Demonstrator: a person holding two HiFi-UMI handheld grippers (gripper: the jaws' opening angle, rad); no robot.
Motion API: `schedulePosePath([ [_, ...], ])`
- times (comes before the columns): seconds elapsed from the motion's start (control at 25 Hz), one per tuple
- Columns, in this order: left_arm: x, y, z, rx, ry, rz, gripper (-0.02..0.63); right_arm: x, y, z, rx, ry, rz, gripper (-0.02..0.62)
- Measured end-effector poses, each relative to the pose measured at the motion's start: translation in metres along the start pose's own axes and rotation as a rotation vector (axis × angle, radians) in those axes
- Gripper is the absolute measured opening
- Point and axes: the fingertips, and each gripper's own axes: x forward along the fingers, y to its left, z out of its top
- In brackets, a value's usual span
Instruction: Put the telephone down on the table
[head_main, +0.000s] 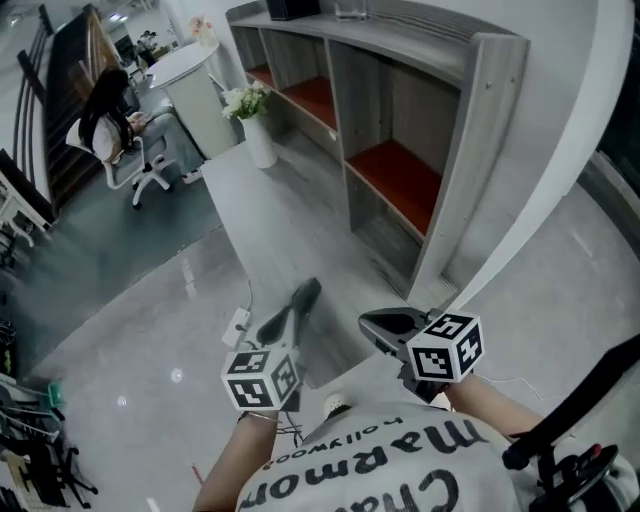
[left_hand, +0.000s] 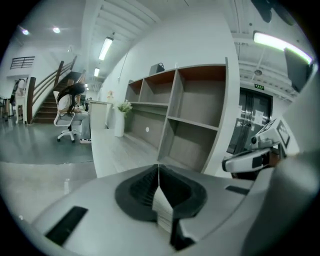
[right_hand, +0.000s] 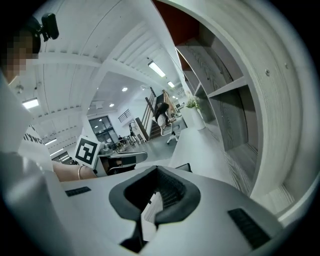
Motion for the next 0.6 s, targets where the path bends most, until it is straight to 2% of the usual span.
schedulePosePath([
  [0.24,-0.034,-0.028,-0.015,-0.078,-0.062,0.042,0.009,-0.008,0.003,-0.014,-0.064,0.054,0.068,0.011],
  [0.6,-0.076,-0.072,-0.056,-0.168,-0.097,0.134,0.009,-0.039,0.011,-0.040,-0.125,0.104,0.130,0.011],
])
